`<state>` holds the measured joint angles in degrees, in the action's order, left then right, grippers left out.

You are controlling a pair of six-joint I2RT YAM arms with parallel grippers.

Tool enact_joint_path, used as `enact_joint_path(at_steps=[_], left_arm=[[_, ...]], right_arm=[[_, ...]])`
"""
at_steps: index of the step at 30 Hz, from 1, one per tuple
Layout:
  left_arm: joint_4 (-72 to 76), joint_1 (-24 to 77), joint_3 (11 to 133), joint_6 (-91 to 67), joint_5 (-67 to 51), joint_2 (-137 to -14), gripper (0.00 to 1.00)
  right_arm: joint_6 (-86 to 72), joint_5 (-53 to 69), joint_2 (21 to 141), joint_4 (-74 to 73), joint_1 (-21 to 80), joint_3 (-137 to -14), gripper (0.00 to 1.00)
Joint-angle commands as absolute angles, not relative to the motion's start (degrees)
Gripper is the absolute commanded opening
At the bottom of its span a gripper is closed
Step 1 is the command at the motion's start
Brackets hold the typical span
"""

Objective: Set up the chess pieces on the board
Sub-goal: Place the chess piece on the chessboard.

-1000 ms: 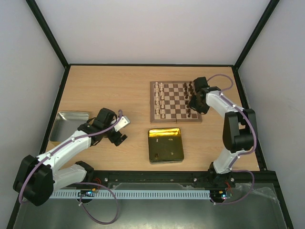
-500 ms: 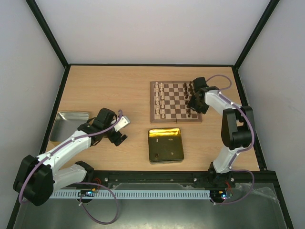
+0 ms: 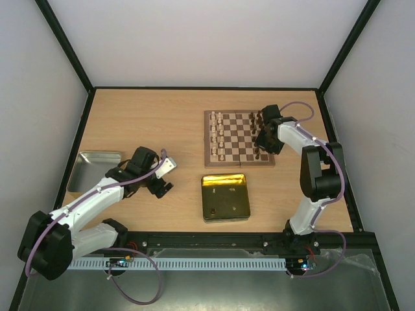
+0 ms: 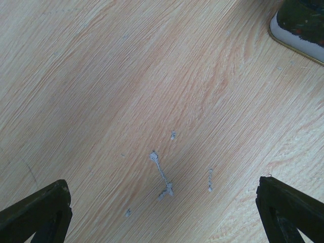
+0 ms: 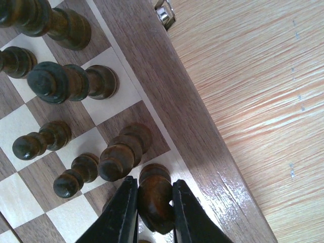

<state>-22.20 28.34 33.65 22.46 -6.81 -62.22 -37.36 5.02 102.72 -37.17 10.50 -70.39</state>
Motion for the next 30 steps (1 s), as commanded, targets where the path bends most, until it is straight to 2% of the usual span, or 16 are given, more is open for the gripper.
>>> enact_joint_path(at_steps=[1, 19, 22, 30], left_arm=[[-22.26, 28.55, 32.78, 22.06, -6.94, -61.46, 0.99], [-22.16, 28.56, 32.71, 21.98, -6.85, -61.35, 0.99], [-22.21, 28.56, 32.78, 21.97, -6.94, -61.46, 0.99], [-22.19, 28.56, 32.72, 21.99, -6.84, -61.31, 0.99]], right_arm=[[-37.65, 4.39, 103.23, -37.88, 10.28, -71.81, 0.13], [-37.18, 5.10, 100.62, -37.92, 10.28, -70.14, 0.22], [-37.22, 5.34, 99.86, -37.84, 10.28, -69.70, 0.26], [-37.10, 5.68, 97.76, -38.05, 10.24, -68.75, 0.27]])
